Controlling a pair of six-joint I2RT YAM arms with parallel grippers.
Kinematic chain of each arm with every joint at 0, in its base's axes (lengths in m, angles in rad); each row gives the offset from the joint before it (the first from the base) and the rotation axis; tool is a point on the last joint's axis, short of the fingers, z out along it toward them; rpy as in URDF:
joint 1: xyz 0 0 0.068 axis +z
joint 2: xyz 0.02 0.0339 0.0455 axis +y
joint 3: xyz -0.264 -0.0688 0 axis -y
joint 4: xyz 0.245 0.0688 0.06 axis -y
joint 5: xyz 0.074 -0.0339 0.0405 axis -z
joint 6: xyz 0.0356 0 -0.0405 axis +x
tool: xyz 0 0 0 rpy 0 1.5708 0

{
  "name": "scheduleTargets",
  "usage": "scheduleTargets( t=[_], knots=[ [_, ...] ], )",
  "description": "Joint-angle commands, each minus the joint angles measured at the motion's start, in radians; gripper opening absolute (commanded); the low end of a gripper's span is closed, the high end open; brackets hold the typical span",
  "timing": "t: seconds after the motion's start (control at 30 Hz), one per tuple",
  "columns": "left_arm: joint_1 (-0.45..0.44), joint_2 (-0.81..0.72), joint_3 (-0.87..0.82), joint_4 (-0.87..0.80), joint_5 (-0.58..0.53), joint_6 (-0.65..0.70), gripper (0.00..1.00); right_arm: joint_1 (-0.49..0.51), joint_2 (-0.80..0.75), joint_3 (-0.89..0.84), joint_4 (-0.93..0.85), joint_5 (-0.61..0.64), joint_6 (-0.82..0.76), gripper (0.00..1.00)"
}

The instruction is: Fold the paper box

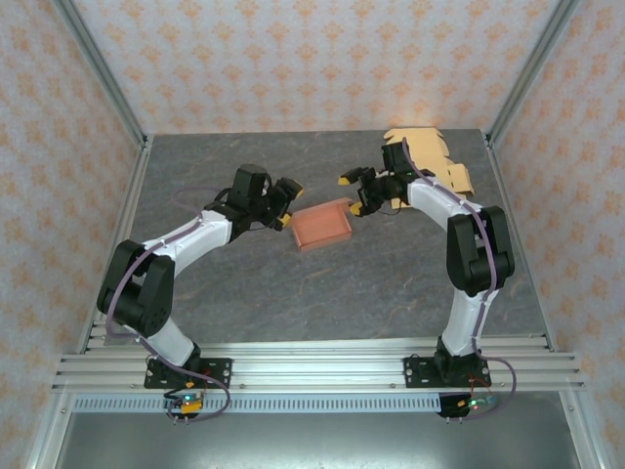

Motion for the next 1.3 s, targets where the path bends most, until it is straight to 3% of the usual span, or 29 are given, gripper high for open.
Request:
scheduleTargets(
  t=[0.0,0.4,0.67,0.8,1.27],
  knots=[
    [0.014,-0.002,-0.017,-0.006,-0.026,0.024,0.75,0.014,-0.022,-0.028,0.007,-0.019,0.061,0.67],
    [0.033,0.003,0.033,-0.063,-0.023,0.053,0.87,0.046,-0.041,-0.024,-0.005,-0.010,0.097,0.64],
    [0.065,-0.004,0.070,-0.325,-0.035,0.182,0.92,0.056,-0.039,-0.025,-0.026,-0.013,0.115,0.64],
    [0.066,0.016,0.030,-0.278,0.015,0.154,0.93,0.065,-0.033,-0.029,-0.025,-0.010,0.118,0.64],
    [0.015,0.050,0.065,-0.196,0.016,0.091,0.90,0.096,-0.027,-0.021,-0.020,-0.011,0.138,0.64]
  ],
)
